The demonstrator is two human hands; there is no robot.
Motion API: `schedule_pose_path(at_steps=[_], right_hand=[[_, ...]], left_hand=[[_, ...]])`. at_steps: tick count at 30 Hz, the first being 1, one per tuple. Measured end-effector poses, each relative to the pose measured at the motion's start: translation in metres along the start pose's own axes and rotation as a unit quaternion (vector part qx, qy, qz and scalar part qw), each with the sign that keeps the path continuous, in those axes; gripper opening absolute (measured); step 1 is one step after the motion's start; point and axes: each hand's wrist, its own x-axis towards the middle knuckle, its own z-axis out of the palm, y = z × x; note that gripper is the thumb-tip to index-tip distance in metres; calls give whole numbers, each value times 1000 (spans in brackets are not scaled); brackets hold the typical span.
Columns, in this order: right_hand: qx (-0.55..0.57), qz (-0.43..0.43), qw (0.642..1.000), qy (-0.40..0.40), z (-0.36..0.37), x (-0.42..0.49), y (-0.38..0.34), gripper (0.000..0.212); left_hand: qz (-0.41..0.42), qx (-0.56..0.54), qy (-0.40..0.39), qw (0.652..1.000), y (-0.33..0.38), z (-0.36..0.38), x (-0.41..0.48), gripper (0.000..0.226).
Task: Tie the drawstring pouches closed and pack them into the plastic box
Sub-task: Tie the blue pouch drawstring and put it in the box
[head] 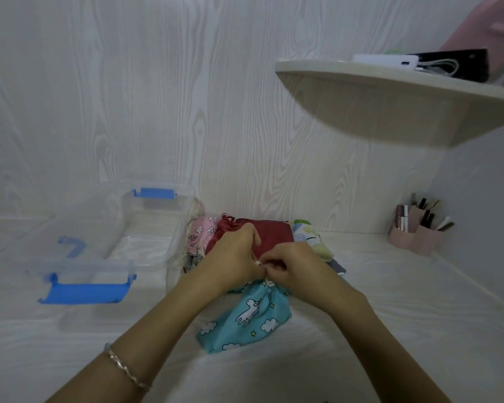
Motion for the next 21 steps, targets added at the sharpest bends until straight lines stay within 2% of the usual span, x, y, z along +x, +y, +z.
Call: schedule_pose_path(at_steps=[6, 10, 13, 17, 21], right_hand=[[-1, -13, 1000, 16, -6, -1, -1, 21], [9, -10, 999, 42, 1, -3, 0, 28], [68, 12, 996, 64, 6, -7, 0, 35], [117, 29, 990, 73, 6, -6, -1, 28], [264, 110, 954, 94, 13, -4, 0, 32]], left_hand=[[-9, -85, -21, 996, -4, -4, 0, 37], [-6, -98, -17, 995, -3, -6, 1, 32], [-1, -83, -17, 996, -3, -8, 0, 30], [0, -51, -3, 999, -3, -8, 0, 31], [24, 0, 28, 999, -1, -8, -1, 15]])
